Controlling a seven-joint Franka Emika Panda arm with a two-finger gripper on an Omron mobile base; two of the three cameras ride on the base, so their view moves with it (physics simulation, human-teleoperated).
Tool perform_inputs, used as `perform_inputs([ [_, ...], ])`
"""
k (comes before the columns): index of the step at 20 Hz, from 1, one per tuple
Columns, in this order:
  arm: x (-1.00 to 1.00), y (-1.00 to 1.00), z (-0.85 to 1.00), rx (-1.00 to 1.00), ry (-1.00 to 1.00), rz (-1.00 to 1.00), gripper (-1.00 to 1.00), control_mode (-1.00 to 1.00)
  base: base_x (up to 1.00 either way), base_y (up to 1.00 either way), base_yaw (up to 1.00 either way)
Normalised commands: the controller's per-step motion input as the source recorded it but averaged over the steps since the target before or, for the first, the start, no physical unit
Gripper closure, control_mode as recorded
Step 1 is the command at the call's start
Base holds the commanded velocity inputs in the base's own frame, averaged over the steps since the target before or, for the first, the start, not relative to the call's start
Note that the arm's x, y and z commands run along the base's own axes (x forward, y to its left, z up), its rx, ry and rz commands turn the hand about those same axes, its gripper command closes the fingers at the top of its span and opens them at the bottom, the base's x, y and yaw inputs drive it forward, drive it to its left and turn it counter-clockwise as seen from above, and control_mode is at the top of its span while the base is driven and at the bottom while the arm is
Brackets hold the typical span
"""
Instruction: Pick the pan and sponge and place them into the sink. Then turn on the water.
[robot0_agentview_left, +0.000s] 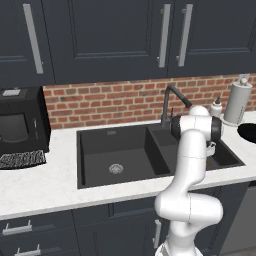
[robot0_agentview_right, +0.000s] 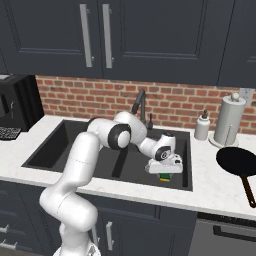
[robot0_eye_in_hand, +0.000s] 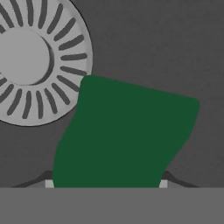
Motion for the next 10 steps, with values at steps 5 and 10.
perform_inputs([
  [5,0.0,0.0,-0.13,0.0,-0.02,0.0,1.0,-1.0,0.0,0.0,0.0],
  [10,0.0,0.0,-0.17,0.0,-0.01,0.0,-1.0,-1.0,0.0,0.0,0.0],
])
